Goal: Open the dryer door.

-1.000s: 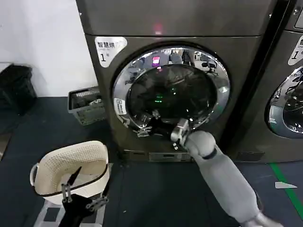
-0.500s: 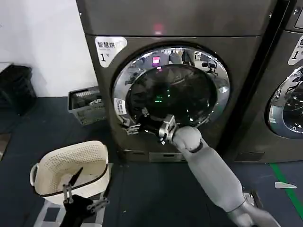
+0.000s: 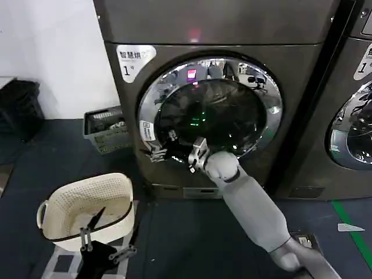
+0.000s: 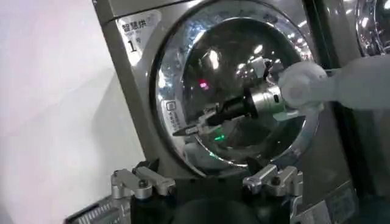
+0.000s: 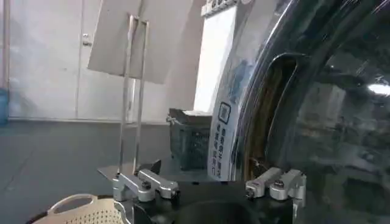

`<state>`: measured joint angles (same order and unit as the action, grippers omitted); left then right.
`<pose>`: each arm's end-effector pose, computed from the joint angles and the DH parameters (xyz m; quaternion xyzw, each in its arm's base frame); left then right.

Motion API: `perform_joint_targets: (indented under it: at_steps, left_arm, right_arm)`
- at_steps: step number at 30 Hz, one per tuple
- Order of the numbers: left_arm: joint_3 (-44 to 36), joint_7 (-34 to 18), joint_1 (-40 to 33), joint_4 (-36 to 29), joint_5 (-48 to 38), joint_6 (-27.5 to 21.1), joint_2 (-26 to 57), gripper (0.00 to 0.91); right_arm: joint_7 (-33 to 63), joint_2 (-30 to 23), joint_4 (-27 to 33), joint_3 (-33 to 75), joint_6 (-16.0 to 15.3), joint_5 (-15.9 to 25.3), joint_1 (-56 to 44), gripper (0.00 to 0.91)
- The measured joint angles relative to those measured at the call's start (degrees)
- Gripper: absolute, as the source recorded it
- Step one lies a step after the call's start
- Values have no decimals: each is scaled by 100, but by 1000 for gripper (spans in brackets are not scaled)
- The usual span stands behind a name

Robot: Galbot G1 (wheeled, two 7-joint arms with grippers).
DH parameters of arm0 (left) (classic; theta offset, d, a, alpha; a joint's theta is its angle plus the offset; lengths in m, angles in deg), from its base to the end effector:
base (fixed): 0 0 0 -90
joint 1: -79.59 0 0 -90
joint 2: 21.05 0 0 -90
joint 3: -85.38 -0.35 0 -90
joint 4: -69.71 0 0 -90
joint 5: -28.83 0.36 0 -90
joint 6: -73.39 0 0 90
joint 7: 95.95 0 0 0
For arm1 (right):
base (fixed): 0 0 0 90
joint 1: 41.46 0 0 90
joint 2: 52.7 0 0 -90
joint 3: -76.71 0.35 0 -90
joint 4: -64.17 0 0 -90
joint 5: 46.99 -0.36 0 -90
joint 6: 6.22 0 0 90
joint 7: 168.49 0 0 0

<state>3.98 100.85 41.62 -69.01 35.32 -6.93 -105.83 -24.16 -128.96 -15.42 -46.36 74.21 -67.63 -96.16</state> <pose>0.0846 0.0426 -0.2318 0.1451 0.9773 0.1502 0.0360 0.5017 0.0891 -0.1950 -0.5235 0.8481 -0.0764 0.0278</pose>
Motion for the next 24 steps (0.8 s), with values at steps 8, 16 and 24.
perform_joint_targets:
  at_steps: [8,16,24]
  left_arm:
    - [15,103,-36,47,-80,-109,6,907]
    - [41,207,-61,40,-173,-285,5,907]
    - [142,-213,-215,127,-202,-465,32,907]
  right_arm:
    - [-669,196,-125,-47,69,-22,-46,907]
    - [-1278,405,-363,70,20,-368,-232,907]
    - [-1898,615,-625,161,107,-583,-399,907]
